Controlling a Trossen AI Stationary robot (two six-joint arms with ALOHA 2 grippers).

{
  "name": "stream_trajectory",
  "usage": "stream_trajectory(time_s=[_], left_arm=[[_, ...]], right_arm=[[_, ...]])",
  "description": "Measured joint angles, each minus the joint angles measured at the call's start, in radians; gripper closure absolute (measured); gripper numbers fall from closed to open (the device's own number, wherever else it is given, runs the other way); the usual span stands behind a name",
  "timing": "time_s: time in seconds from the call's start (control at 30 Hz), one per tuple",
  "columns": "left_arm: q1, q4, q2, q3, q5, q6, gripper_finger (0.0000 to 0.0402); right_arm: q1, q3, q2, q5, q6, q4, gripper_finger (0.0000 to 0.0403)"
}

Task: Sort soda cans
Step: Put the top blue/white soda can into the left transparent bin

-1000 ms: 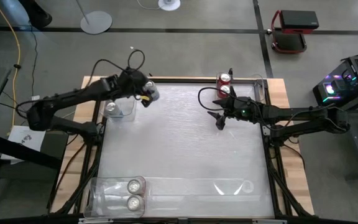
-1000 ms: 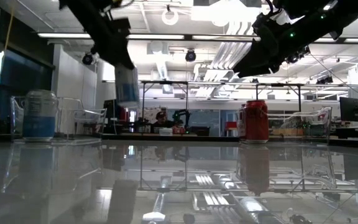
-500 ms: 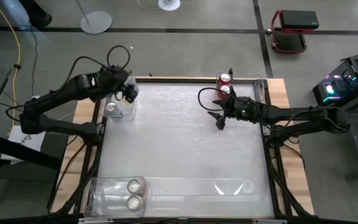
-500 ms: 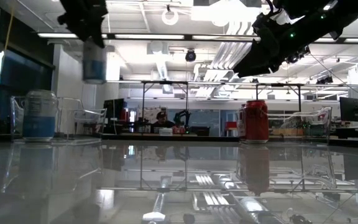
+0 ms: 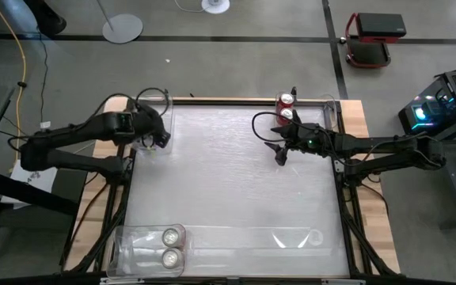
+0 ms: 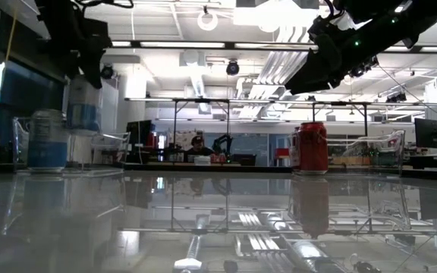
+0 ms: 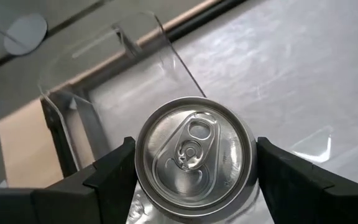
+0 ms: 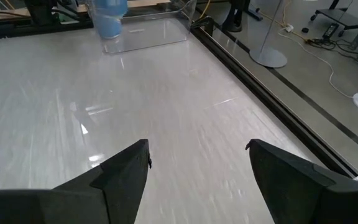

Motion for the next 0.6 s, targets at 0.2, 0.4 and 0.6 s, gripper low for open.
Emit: stream_trajectory(time_s=[0.2,0.4,0.6], left_arm=[[-0.045,0.031,0.0,-0.049,0.0,-0.063,0.0129],[-0.051,0.038,0.0,-0.082,0.02,-0.113,0.0129],[-0.052,0.078,0.001,-0.161,0.091,-0.154,0.0129]], right_arm=[[0.0,0.0,0.0,0.0,0.0,0.0,0.0132],[0.0,0.0,0.0,0.0,0.0,0.0,0.0132],[0.0,0.0,0.0,0.0,0.0,0.0,0.0132]])
